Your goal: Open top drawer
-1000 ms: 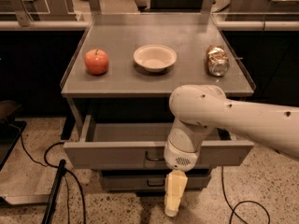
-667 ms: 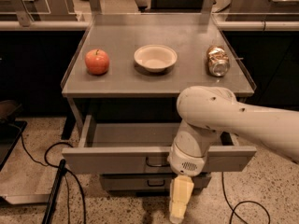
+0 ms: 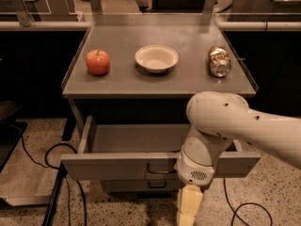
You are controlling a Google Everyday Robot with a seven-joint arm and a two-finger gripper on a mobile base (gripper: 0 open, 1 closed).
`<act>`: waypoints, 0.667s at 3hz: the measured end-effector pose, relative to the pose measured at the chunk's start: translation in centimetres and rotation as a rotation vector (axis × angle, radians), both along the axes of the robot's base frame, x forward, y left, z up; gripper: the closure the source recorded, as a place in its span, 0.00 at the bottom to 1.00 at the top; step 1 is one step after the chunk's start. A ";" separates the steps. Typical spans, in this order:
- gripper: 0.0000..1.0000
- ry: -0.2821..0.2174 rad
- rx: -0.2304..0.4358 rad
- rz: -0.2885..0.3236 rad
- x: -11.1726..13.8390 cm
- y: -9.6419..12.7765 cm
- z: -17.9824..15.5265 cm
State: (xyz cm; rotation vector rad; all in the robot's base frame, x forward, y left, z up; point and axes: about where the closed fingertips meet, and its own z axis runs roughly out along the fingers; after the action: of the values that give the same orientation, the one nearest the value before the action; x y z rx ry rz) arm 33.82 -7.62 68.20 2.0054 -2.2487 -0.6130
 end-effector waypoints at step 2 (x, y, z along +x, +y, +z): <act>0.00 -0.116 -0.026 0.006 2.5 0.0 3.4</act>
Offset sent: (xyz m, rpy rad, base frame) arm 0.0422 -0.0013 0.0583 -0.0468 -0.1824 0.0039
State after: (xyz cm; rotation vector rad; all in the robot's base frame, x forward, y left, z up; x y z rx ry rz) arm 36.36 -7.66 71.56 2.0867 -2.2999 -0.4762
